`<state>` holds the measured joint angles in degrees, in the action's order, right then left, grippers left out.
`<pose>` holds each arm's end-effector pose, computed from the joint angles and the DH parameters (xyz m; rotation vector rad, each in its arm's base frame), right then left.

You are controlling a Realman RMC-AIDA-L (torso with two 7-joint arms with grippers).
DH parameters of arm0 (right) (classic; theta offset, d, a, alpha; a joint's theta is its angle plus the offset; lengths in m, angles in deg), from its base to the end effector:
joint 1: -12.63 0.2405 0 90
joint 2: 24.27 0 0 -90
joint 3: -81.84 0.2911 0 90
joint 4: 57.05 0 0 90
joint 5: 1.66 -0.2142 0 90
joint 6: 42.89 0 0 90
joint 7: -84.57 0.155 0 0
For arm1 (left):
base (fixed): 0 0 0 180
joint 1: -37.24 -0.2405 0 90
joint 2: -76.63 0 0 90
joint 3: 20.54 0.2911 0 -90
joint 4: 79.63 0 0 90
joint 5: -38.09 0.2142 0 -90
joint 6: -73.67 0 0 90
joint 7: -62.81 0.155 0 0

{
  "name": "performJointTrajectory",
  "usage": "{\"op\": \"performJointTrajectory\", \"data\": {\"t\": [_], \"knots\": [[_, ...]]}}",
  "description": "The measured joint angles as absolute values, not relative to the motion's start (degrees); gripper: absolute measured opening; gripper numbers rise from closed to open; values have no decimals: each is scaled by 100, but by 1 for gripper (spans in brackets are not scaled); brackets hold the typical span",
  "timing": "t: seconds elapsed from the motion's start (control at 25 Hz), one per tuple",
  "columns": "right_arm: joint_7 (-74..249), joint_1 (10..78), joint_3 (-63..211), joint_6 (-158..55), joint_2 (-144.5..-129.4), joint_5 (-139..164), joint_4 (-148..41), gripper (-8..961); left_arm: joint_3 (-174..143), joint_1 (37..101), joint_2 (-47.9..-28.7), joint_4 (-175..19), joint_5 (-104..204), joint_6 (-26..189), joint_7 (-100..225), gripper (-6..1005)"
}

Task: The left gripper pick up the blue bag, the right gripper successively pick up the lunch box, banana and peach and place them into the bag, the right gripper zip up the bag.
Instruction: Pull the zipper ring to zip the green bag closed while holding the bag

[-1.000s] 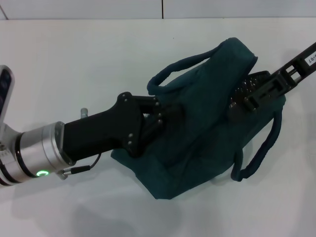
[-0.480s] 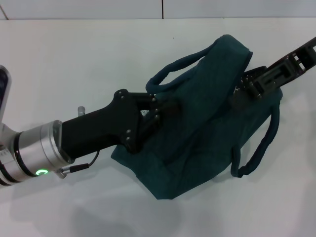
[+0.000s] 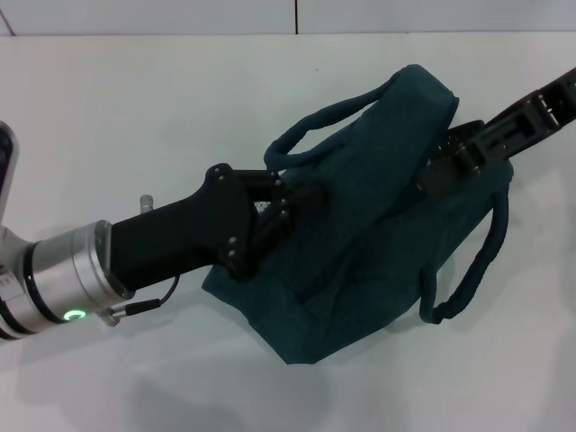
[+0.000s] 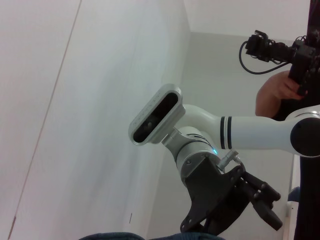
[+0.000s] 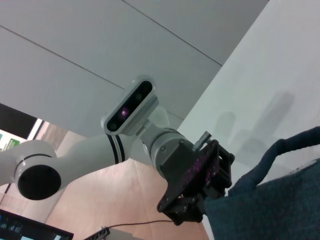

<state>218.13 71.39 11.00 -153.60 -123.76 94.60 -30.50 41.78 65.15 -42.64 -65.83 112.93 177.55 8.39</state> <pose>0.1289 0.4076 0.0520 2.4843 -1.0823 -0.1795 -0.2453 0.2869 -0.0609 -2.5842 -0.3926 -1.4882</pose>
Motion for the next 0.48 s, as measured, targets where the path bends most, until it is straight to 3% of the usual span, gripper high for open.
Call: {"op": "performJointTrajectory", "data": {"t": [0.48], "knots": [[21843,7088,1254,-15452,-12308,9465,-3051,812,4178,6501,-4253,-6583,11297,17754,840,52]]}}
